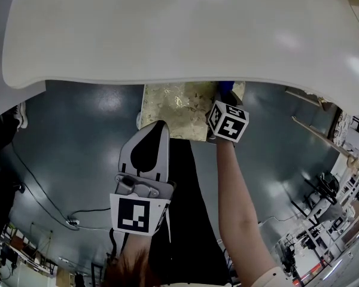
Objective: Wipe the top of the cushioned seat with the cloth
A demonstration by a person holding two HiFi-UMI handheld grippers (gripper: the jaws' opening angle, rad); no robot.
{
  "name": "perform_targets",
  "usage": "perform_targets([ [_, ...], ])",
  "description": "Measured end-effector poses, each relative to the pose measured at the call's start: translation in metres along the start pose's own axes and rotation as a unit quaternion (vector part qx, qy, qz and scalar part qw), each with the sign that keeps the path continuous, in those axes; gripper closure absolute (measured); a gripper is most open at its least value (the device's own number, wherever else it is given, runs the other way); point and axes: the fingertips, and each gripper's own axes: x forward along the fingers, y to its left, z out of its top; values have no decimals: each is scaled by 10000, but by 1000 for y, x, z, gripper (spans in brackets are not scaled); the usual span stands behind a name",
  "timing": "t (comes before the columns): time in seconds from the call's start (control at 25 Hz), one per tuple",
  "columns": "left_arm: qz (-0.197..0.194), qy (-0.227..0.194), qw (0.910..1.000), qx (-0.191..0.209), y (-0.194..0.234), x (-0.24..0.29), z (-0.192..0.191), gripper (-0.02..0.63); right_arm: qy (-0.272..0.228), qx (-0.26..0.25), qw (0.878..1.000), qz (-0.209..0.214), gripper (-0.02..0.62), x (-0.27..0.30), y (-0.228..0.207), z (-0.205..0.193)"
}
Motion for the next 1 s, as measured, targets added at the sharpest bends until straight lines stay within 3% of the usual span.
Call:
perform_targets([
  [1.0, 172, -142, 9997, -21, 24, -14, 4, 607, -14, -28, 10000, 7, 534, 3, 34, 2],
])
